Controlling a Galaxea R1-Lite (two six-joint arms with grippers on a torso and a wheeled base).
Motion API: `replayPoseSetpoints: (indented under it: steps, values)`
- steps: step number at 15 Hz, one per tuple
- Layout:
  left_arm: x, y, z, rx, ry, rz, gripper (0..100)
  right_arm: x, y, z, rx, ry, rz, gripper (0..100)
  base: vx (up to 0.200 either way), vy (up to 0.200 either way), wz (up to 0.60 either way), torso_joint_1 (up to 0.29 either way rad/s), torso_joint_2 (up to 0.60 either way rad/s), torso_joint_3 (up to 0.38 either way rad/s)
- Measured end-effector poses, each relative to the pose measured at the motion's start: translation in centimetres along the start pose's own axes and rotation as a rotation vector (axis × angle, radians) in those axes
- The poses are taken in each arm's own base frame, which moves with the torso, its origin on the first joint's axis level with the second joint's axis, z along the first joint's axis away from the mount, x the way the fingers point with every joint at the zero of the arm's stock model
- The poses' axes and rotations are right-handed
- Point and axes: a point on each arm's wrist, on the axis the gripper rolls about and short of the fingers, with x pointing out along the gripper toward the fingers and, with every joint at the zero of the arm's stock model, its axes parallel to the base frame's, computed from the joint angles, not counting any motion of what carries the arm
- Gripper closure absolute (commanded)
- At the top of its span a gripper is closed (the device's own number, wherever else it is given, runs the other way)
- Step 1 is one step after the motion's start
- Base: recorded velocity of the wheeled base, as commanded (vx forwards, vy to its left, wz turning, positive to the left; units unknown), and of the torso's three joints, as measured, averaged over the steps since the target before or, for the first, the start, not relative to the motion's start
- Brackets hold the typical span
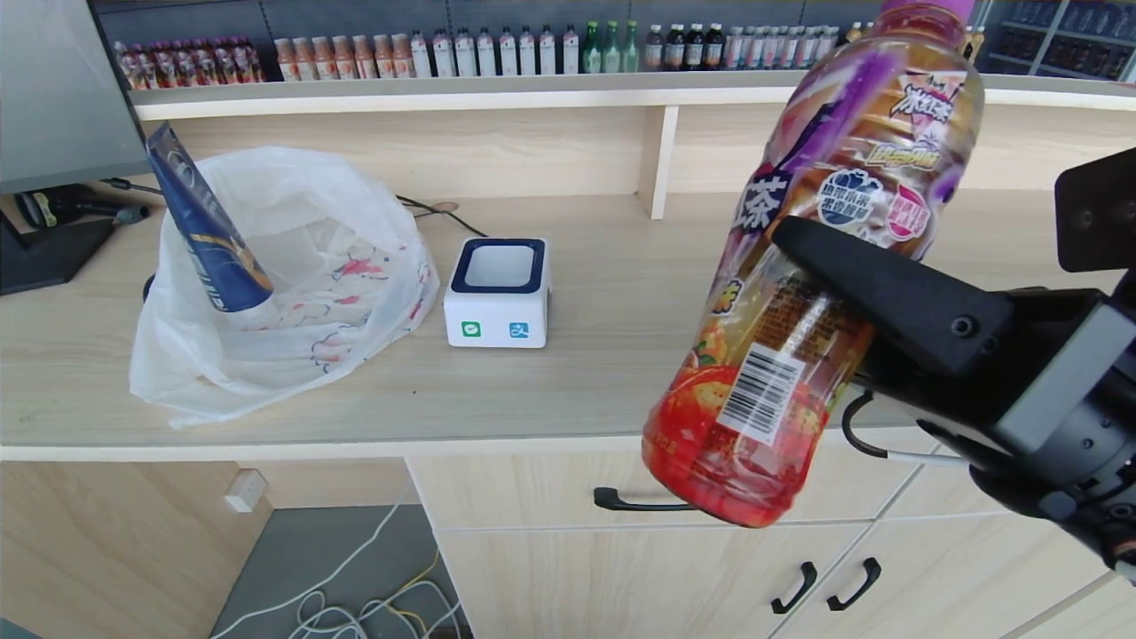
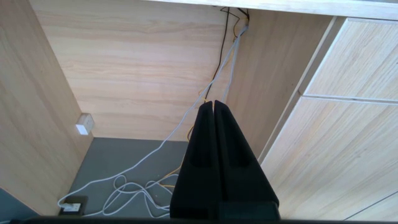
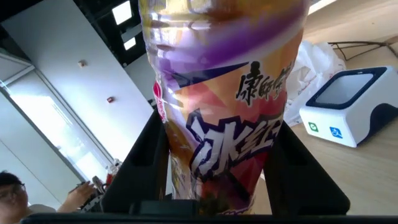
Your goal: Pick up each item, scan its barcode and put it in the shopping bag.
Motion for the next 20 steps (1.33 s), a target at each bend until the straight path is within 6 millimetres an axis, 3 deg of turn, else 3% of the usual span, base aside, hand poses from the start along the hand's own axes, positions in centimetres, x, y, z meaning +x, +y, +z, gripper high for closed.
replayPoseSetpoints:
  steps: [10,16,20]
  values:
    - [0.0,0.0,0.0,0.000,0.000,0.000,100,-0.7,0.3,0.1,-0.035,0.001,-0.001,100,0.000,0.000,0.00,0.000,0.00,0.000]
    - [0.0,0.0,0.0,0.000,0.000,0.000,100,-1.3,0.7,0.2,-0.123,0.003,0.003,100,0.000,0.000,0.00,0.000,0.00,0.000]
    - [0.0,0.0,0.0,0.017,0.000,-0.001,100,-2.9,0.9,-0.4,-0.251,0.074,-0.042,100,0.000,0.000,0.00,0.000,0.00,0.000]
